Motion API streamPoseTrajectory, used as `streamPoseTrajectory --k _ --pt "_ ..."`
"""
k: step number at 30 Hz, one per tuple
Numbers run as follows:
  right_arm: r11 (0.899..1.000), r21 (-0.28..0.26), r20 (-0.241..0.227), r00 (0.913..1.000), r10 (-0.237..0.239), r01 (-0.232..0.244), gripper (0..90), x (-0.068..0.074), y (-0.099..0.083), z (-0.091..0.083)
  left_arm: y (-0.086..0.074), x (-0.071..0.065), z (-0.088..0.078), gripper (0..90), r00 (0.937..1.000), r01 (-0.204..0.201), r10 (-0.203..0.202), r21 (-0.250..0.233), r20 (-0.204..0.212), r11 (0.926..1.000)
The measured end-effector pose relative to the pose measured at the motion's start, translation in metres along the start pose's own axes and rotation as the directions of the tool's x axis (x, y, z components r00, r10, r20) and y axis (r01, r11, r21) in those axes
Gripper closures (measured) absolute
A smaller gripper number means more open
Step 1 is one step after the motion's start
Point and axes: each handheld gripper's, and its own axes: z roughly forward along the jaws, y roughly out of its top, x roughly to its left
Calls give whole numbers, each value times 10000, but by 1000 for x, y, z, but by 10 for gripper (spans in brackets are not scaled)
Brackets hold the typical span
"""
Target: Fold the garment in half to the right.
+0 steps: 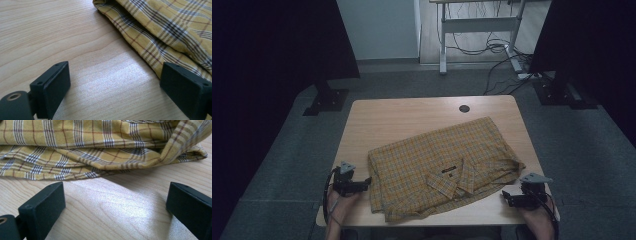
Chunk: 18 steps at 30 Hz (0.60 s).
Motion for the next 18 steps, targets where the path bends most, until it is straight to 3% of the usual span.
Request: streamPoseTrajectory --k 4,9,18 --pt "10000 -8 16 10000 19 -19 19 0 0 0 3 1 0 105 10000 -42 42 45 -52 10000" --pt "10000 -11 17 10000 22 -22 19 0 0 0 12 5 -3 118 9998 194 -193 -267 43 9995" --pt "10000 -11 20 10000 21 -21 19 0 0 0 38 6 2 123 9997 164 -151 -722 183 9973"
